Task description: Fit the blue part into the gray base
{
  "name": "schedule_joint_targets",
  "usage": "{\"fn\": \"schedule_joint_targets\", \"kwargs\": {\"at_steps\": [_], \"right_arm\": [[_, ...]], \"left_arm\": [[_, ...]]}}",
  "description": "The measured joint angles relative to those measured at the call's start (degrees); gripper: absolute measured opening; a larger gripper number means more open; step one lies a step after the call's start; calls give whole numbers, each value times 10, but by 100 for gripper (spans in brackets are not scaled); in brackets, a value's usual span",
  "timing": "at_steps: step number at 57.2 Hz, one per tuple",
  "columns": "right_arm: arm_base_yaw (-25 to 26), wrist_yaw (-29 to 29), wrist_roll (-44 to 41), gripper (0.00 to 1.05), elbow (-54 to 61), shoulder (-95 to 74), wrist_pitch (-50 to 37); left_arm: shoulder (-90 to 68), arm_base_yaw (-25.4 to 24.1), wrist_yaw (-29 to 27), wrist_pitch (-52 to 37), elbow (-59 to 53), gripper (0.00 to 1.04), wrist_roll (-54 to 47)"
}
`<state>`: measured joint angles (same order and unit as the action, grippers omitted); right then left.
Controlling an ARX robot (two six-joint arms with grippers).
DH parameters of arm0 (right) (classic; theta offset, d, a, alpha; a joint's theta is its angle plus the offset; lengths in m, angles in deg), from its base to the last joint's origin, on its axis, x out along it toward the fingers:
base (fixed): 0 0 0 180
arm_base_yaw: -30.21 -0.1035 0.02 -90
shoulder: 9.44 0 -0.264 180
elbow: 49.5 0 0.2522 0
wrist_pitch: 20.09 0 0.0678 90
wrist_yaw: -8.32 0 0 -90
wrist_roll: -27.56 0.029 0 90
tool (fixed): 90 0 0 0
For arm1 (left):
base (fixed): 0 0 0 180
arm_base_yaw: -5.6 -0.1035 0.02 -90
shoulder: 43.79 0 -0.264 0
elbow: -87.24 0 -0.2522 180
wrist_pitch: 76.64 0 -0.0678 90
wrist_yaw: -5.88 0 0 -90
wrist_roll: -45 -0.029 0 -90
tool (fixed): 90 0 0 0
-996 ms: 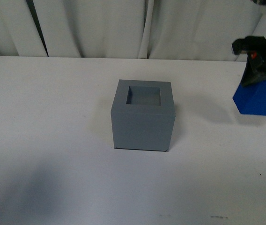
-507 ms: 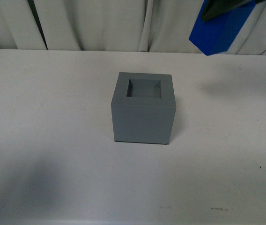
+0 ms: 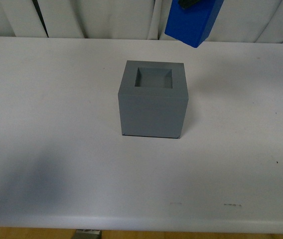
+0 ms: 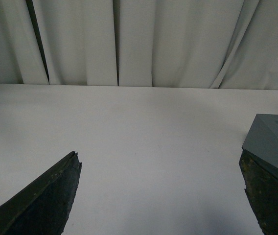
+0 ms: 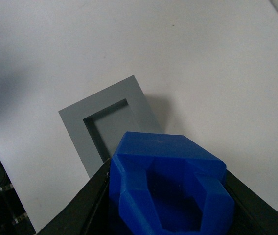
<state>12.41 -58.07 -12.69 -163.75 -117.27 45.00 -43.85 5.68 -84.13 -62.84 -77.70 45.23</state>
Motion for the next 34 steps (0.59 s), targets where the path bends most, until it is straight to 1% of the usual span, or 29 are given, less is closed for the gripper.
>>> {"fn": "schedule_joint_targets", "kwargs": {"at_steps": [15, 28, 34], "right_arm": [[-12, 31, -85, 48, -73, -50, 58], [-31, 35, -145, 48, -100, -80, 100], [-34, 30, -160, 48, -105, -91, 105]], "left_arm": [[0, 0, 0, 0, 0, 98, 0], [0, 0, 0, 0, 0, 98, 0], [0, 0, 0, 0, 0, 98, 0]]}}
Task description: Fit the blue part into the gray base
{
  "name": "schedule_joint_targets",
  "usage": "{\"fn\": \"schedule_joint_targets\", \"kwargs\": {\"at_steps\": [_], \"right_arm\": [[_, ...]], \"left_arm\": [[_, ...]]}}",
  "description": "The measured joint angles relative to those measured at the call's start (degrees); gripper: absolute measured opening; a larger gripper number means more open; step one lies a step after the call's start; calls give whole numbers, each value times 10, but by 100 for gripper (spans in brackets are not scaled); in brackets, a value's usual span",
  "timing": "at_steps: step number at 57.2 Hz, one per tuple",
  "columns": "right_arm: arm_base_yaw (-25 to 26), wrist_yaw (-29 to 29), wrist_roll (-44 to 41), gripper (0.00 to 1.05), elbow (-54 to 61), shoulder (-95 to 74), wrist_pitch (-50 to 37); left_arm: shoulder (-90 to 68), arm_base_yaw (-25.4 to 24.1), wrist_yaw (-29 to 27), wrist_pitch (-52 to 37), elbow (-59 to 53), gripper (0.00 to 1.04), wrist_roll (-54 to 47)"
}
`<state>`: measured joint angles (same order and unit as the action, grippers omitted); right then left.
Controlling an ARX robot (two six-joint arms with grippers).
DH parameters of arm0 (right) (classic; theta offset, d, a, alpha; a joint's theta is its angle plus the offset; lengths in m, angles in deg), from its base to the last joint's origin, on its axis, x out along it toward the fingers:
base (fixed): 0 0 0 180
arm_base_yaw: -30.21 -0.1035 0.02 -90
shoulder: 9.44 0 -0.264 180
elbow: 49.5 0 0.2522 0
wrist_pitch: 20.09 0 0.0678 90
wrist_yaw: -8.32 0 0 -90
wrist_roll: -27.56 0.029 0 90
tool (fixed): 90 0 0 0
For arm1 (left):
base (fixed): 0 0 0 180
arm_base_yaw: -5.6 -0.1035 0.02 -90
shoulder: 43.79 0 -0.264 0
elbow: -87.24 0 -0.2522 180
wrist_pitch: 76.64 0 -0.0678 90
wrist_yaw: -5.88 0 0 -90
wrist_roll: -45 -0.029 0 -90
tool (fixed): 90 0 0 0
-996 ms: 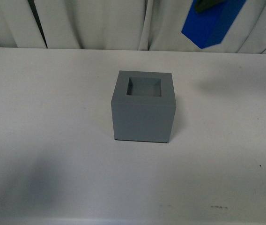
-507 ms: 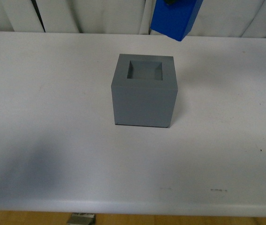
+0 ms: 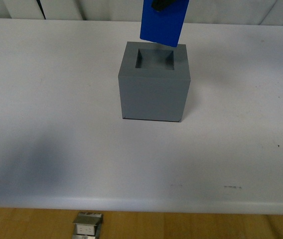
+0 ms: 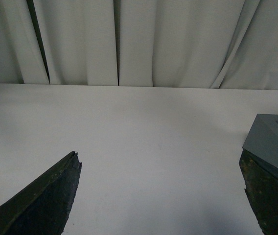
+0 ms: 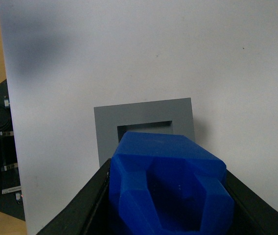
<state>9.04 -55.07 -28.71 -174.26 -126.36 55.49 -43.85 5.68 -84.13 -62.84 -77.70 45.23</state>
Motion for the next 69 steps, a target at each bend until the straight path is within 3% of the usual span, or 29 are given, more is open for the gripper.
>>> {"fn": "schedule_joint_targets", "kwargs": {"at_steps": [69], "right_arm": [[-18, -10, -53, 48, -36, -55, 15]], "left_arm": [[0, 0, 0, 0, 0, 98, 0]]}}
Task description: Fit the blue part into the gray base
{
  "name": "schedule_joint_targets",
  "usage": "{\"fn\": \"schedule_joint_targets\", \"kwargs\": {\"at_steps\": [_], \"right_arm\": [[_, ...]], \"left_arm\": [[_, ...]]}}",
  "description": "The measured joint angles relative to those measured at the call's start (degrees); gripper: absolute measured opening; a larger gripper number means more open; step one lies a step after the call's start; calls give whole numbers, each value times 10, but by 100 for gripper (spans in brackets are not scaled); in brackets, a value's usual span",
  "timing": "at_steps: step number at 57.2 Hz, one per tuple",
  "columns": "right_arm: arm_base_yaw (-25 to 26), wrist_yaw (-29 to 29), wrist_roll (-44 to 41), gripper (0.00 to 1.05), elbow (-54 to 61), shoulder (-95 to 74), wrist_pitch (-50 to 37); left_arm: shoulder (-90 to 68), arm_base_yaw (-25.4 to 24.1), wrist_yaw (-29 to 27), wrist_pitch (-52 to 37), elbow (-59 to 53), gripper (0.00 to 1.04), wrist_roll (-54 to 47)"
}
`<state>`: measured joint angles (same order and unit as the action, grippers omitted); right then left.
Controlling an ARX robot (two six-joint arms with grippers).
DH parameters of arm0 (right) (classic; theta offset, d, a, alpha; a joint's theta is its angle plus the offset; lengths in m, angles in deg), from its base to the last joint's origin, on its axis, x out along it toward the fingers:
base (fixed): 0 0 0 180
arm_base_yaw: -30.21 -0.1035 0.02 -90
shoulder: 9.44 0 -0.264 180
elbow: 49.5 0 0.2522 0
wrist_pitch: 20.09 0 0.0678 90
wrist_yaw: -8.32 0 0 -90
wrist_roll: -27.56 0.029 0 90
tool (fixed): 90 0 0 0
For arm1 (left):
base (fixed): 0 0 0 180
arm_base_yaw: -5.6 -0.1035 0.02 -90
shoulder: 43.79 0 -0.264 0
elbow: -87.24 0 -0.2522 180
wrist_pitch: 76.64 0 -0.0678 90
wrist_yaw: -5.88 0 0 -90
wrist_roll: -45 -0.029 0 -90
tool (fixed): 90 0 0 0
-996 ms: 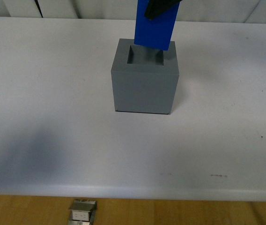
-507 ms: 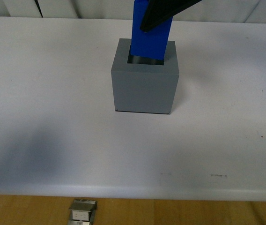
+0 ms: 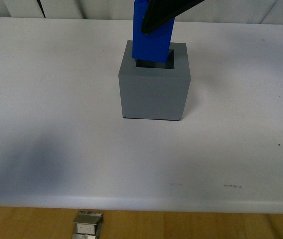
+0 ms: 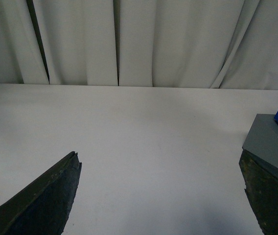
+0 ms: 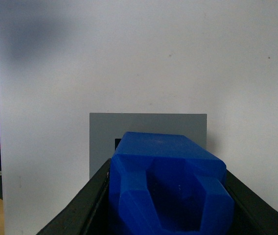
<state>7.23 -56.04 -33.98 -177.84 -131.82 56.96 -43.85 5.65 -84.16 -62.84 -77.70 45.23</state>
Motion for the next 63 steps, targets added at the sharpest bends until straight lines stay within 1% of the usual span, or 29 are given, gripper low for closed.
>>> {"fn": "schedule_joint_targets", "kwargs": {"at_steps": [38, 63], "right_arm": [[0, -15, -19, 48, 0, -1, 7], [-2, -14, -20, 48, 0, -4, 4]], "left_arm": [[0, 0, 0, 0, 0, 98, 0], [0, 0, 0, 0, 0, 98, 0]]}}
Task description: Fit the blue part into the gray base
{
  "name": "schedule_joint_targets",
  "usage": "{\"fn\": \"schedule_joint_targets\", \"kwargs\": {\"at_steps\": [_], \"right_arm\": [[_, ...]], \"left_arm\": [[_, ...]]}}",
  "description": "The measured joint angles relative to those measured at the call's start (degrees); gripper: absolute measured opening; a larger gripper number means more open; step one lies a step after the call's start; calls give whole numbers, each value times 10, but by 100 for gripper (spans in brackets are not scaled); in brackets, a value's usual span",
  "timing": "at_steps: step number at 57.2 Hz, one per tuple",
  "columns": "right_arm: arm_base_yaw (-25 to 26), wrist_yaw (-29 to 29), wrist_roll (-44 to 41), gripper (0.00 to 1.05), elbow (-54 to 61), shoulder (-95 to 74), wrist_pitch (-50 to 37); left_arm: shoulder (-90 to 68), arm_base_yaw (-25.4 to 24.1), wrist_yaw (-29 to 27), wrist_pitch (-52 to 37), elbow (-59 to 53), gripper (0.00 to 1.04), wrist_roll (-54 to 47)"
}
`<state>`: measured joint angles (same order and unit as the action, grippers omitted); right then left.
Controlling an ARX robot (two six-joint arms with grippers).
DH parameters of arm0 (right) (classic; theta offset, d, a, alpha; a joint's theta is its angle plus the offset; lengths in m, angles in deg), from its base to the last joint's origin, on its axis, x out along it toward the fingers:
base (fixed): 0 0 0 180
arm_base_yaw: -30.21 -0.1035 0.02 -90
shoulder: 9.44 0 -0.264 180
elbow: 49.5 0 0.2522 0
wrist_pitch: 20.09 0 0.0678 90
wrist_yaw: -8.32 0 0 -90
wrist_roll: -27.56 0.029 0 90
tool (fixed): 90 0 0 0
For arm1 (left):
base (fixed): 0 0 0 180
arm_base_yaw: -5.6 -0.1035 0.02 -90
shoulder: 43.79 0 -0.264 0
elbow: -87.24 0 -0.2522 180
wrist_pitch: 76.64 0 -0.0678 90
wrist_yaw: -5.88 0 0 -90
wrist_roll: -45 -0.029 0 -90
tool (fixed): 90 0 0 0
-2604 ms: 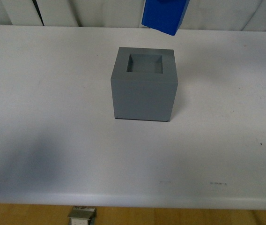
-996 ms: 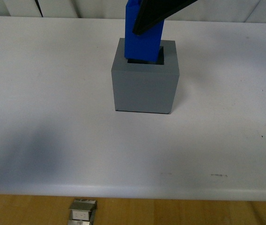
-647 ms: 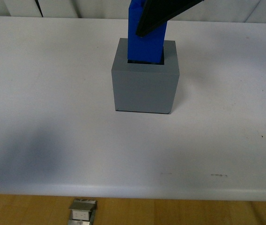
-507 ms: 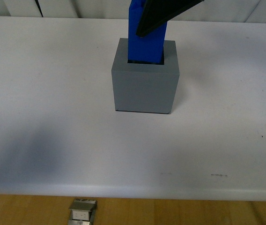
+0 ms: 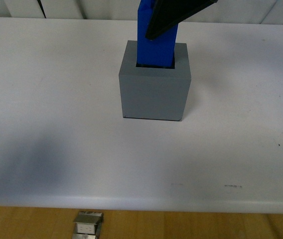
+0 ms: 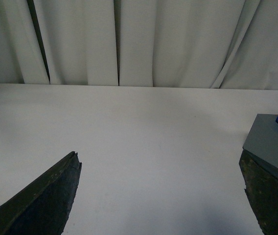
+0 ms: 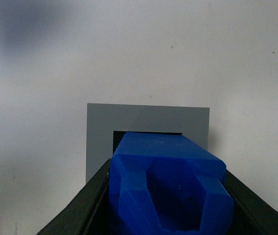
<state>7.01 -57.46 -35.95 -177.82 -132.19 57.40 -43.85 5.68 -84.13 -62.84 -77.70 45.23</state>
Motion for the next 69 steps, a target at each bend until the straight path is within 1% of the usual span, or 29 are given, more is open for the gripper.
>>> {"fn": "schedule_joint_targets", "kwargs": {"at_steps": [43, 47, 54, 59, 62, 69], "right_arm": [[-3, -2, -9, 49, 0, -7, 15], [-3, -1, -10, 58, 1, -7, 14], [-3, 9, -5, 77, 3, -7, 8], [-3, 17, 0, 88, 3, -6, 5], [-2, 25, 10, 97, 3, -3, -6], [3, 41, 35, 95, 12, 15, -38]], "left_arm": [[0, 0, 0, 0, 0, 98, 0], [0, 0, 0, 0, 0, 98, 0], [0, 0, 0, 0, 0, 98, 0], [0, 0, 0, 0, 0, 98, 0], [0, 0, 0, 0, 0, 98, 0], [0, 0, 0, 0, 0, 98, 0]]}}
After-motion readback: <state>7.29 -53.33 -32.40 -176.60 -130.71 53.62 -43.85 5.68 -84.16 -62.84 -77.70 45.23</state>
